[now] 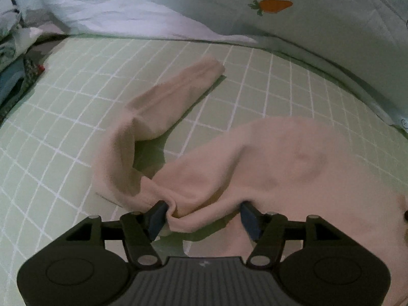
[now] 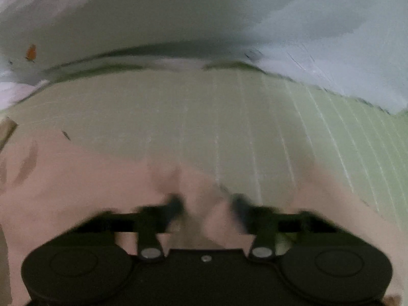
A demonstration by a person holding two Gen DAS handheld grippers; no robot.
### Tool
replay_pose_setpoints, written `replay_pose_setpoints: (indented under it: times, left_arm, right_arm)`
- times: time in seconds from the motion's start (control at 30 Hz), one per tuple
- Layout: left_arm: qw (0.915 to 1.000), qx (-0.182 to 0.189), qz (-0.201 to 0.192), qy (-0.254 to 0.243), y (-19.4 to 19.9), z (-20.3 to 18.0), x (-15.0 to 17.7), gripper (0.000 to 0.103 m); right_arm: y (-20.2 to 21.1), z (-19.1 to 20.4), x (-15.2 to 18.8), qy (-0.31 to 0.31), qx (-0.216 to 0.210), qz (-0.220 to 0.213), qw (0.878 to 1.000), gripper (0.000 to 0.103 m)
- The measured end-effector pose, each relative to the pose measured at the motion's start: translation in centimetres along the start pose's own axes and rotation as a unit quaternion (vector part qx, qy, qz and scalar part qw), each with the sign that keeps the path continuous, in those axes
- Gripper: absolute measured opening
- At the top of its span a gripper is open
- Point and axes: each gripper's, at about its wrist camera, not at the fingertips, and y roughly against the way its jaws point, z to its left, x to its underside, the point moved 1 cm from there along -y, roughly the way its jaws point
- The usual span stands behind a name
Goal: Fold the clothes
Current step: 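Hold the shirt with both grippers and lay it flat on the mat, then open both grippers and release the shirt onto the mat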
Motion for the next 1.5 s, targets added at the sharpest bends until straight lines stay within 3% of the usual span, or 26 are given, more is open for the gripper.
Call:
replay_pose_setpoints:
  times: [0.17,0.27,0.37,0.4,0.43,0.47,0.53,0.6,0.73,0.93,1.1,1.17,1.27,1.37,1.4,1.43,1.47,1.5]
  left_arm:
    - [0.9997,-0.014,-0.014,-0.017,-1.2,-0.8,-1.0,0.071]
    - [0.9998,0.0,-0.015,0.01,-1.1,-0.3,-1.6,0.071]
    - [0.9994,0.012,-0.018,0.028,-0.2,0.4,-1.6,0.072]
    - [0.9994,0.012,-0.019,0.026,0.3,0.6,-1.3,0.072]
    - [0.9995,0.011,-0.018,0.022,0.8,0.9,-0.7,0.072]
    - [0.9997,0.009,-0.016,0.018,1.3,1.1,-0.2,0.072]
    - [0.9998,0.013,-0.006,0.013,2.2,1.8,1.4,0.073]
    - [0.9996,0.023,0.012,0.013,3.1,2.5,3.4,0.075]
    - [0.9979,0.042,0.043,0.025,4.8,3.7,7.4,0.075]
    - [0.9959,0.073,0.052,0.004,7.5,4.4,12.2,0.076]
    - [0.9944,0.094,0.036,-0.033,9.9,4.9,14.3,0.076]
    - [0.9935,0.101,0.03,-0.044,10.7,5.2,15.0,0.078]
    - [0.9927,0.105,0.024,-0.053,11.6,6.0,15.9,0.078]
    - [0.9925,0.107,0.023,-0.053,12.0,7.2,16.4,0.078]
    - [0.9924,0.108,0.023,-0.053,12.1,7.6,16.5,0.079]
    - [0.9924,0.109,0.025,-0.05,12.1,8.0,16.6,0.079]
    - [0.9924,0.111,0.028,-0.046,12.0,8.3,16.7,0.079]
    - [0.9923,0.112,0.031,-0.042,11.8,8.6,16.8,0.079]
  right_arm:
    - [-3.3,2.6,-4.2,0.054,0.022,-0.02,0.998,0.007]
    - [-5.4,3.1,-7.3,0.054,0.03,-0.025,0.998,0.009]
    - [-5.8,4.0,-9.6,0.07,0.051,-0.026,0.996,0.022]
    - [-4.9,4.4,-9.5,0.071,0.058,-0.036,0.995,0.032]
    - [-3.9,4.7,-9.2,0.068,0.062,-0.044,0.995,0.048]
    - [-2.8,4.9,-8.4,0.06,0.062,-0.047,0.995,0.054]
    - [-0.5,5.5,-6.3,0.04,0.059,-0.046,0.996,0.081]
    - [1.6,6.7,-3.1,0.011,0.06,-0.033,0.998,0.092]
    - [5.8,9.4,4.0,-0.042,0.034,0.008,0.999,0.099]
    - [10.3,14.4,11.1,-0.046,-0.009,0.037,0.998,0.097]
    - [11.9,18.3,12.1,-0.013,-0.045,0.034,0.998,0.094]
    - [11.7,19.4,12.7,-0.007,-0.039,0.044,0.998,0.091]
    - [10.8,19.9,13.7,-0.026,-0.006,0.064,0.998,0.078]
    - [11.1,19.6,14.5,-0.052,-0.002,0.054,0.997,0.065]
    - [11.2,19.4,14.6,-0.056,-0.001,0.05,0.997,0.045]
    - [11.4,19.3,14.8,-0.062,0.0,0.047,0.997,0.034]
    - [11.7,19.0,15.1,-0.071,-0.004,0.042,0.997,0.03]
    - [12.2,18.7,15.3,-0.083,-0.011,0.038,0.996,0.015]
